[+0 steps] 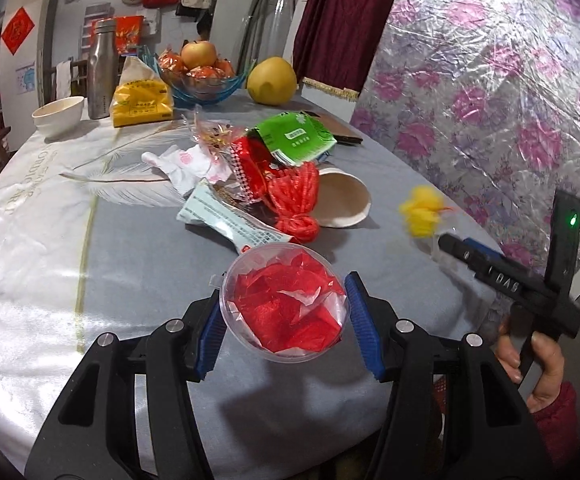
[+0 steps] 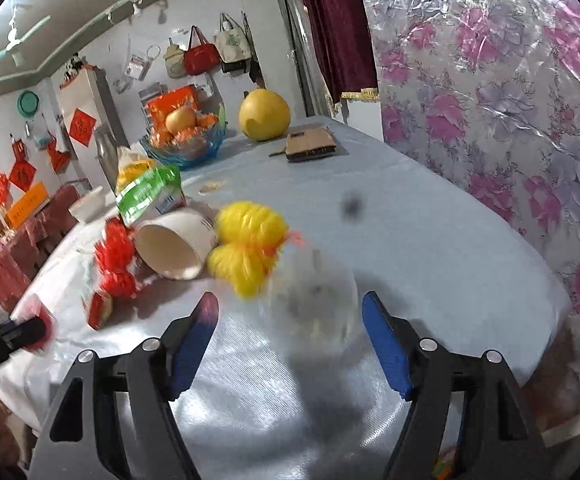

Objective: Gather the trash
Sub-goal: 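Lift the cup with the left tool while the right tool carries the clear container toward the wastebasket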

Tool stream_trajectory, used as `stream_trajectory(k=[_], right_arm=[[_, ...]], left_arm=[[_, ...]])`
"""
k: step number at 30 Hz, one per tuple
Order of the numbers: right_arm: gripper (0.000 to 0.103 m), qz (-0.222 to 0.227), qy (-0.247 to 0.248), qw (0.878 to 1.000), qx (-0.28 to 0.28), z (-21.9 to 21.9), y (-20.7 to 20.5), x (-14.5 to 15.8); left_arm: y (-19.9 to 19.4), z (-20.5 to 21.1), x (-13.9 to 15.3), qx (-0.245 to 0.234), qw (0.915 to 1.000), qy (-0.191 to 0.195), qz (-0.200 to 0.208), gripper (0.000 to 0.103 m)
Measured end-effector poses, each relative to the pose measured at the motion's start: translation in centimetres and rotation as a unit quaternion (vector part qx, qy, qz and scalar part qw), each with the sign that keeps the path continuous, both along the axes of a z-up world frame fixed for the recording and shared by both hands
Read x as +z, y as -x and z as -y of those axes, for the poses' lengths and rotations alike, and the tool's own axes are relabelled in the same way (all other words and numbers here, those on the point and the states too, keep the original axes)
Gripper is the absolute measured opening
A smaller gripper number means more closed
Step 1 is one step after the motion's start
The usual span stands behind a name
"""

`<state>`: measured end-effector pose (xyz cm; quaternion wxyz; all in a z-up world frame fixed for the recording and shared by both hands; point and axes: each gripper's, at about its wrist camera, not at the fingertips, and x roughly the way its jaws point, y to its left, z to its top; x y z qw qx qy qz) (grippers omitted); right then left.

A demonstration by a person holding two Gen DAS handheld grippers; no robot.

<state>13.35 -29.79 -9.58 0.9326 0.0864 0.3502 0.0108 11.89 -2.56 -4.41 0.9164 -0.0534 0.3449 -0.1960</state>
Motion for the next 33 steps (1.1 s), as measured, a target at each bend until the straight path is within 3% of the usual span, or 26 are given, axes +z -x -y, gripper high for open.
stream_trajectory(k=[6,9,15,16,17,19,26,33], right_arm=[[0.073,0.005,-0.005,1.000,-0.004,0.4,-0.8,-0.6],[0.075,0.004,-0.003,0.999,-0.033,1.2,-2.3,-1.0],[0.076,-0.004,-0.038,0.998,-0.044,2.1,-5.7,-0.6],[0.075,-0.006,-0.045,0.998,-0.045,2.2,-6.1,-0.6],[0.059,-0.016,-0.052,0.998,-0.045,2.3,-6.7,-0.8],[0.056,-0.017,-0.065,0.997,-0.036,2.2,-6.8,-1.0],[0.056,0.040,-0.060,0.997,-0.021,1.8,-1.5,1.6],[0.056,0.086,-0.046,0.995,-0.030,4.5,6.0,4.5]], left_arm=[[-0.2,-0.3,-0.6,0.000,1.0000,0.002,-0.005,0.056],[-0.2,-0.2,-0.7,0.001,1.0000,0.000,-0.004,0.056],[-0.5,-0.4,-0.9,0.003,1.0000,-0.002,-0.004,0.056],[-0.6,-0.4,-0.9,0.004,1.0000,-0.001,-0.006,0.056],[-0.8,-0.5,-1.0,0.004,1.0000,0.001,-0.009,0.056],[-1.0,-0.7,-1.0,0.005,0.9999,0.002,-0.011,0.056],[-0.7,-0.5,-0.2,0.000,1.0000,-0.002,-0.002,0.056],[0.3,2.8,1.5,-0.037,0.9991,-0.013,0.016,0.056]])
